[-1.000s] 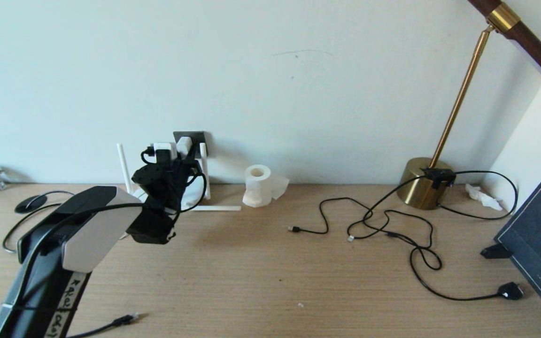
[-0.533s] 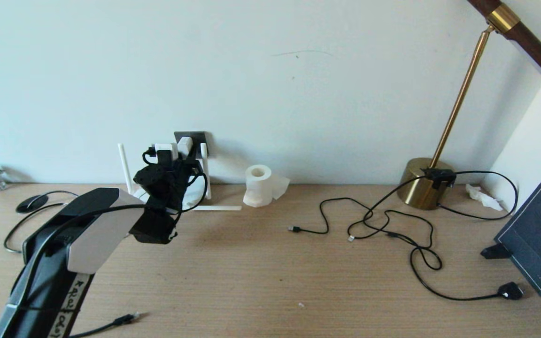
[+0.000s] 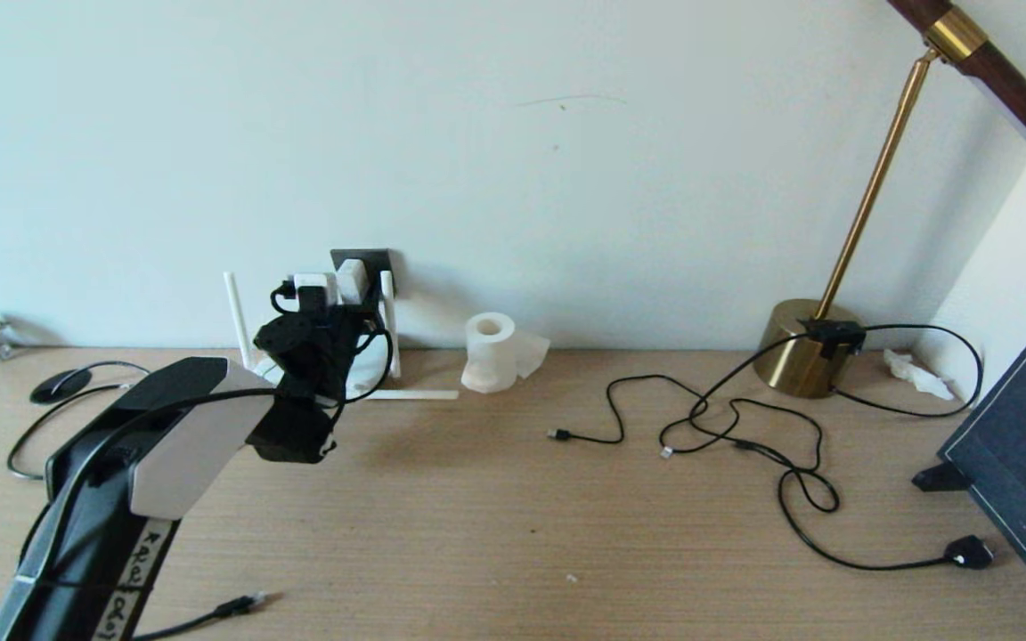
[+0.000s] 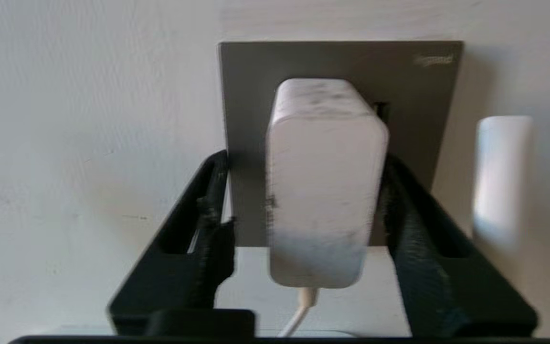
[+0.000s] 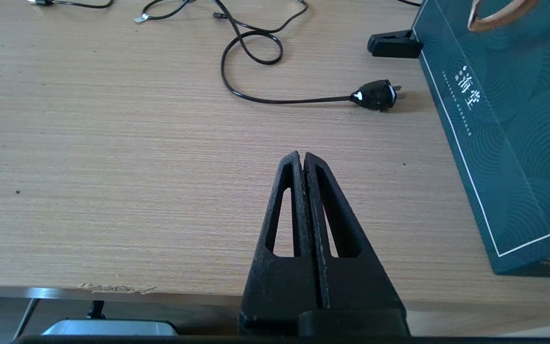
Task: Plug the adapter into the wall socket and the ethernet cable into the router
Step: Plug plug into socket
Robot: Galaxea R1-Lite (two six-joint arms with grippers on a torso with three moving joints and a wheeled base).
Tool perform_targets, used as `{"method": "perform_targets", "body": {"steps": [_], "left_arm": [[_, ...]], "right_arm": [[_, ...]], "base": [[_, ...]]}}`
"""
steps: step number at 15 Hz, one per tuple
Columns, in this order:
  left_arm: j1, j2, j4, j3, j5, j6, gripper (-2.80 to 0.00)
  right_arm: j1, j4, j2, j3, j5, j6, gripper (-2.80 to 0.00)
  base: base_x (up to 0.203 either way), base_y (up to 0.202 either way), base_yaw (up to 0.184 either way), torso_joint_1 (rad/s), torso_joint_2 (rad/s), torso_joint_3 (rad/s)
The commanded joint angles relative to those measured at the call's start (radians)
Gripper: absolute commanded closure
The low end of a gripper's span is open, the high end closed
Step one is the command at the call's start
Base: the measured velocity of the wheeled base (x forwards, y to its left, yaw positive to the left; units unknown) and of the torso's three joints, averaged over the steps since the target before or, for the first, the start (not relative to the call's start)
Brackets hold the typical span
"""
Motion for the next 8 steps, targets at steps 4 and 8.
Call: {"method": "perform_targets", "body": {"steps": [4, 8], "left_arm": [[0.001, -0.013, -0.031, 0.007, 0.000, 0.001, -2.80], [0.003, -0.040, -0.032, 0.034, 0.000, 0.000, -2.80]], "right_arm": [[0.000, 0.001, 0.001, 0.000, 0.000, 0.000, 0.00], [0.000, 0.001, 0.001, 0.000, 0.000, 0.000, 0.00]], "base": [[0.000, 0.000, 0.000, 0.000, 0.00, 0.000], [0.000, 0.000, 0.000, 0.000, 0.00, 0.000]]}}
